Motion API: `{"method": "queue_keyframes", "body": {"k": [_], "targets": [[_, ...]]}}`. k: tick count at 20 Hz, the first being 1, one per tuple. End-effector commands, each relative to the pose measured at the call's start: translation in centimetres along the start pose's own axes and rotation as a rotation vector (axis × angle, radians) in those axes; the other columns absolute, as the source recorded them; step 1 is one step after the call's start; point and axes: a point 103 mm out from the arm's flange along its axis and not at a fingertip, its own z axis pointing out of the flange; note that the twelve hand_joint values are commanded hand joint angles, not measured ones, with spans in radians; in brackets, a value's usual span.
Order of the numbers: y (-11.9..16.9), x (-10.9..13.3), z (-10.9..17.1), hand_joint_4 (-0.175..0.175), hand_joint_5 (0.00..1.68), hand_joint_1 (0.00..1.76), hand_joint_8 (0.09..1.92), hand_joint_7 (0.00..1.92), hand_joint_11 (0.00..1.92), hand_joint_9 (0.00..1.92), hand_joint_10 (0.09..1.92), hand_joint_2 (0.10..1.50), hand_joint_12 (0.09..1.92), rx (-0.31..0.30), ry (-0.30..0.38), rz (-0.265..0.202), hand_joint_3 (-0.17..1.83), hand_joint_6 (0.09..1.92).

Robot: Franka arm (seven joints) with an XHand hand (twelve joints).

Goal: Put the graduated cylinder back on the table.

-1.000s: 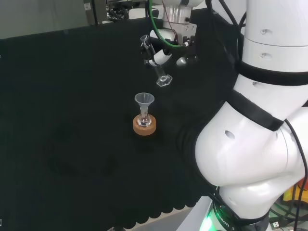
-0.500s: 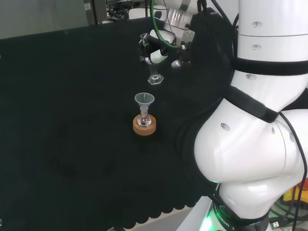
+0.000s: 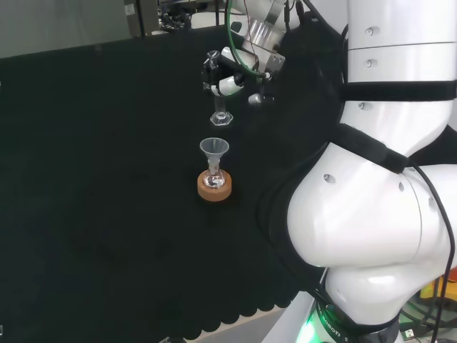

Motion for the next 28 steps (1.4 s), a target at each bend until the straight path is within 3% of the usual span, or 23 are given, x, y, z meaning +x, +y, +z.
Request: {"method": "queue_keyframes", "body": {"k": [1, 21, 25, 28], "targets": [[0.6, -0.3, 0.6, -0.175, 0.94, 1.14, 0.29, 1.19, 1.25, 1.39, 0.09, 0.92, 0.72, -0.007, 0.023, -0.013, 0.46, 1.15], [0.6, -1.0, 1.7, -0.175, 0.92, 1.14, 0.33, 1.13, 1.23, 1.36, 0.09, 0.96, 0.75, 0.005, 0.027, -0.021, 0.41, 1.17], [0.7, -0.7, 2.2, -0.175, 0.88, 1.13, 0.43, 1.04, 1.2, 1.33, 0.09, 1.06, 0.78, 0.02, 0.043, -0.018, 0.23, 1.18], [0.6, -0.7, 2.5, -0.173, 0.85, 1.12, 0.53, 0.88, 1.08, 1.25, 0.09, 1.15, 0.89, 0.033, 0.048, -0.013, 0.07, 1.2]]}}
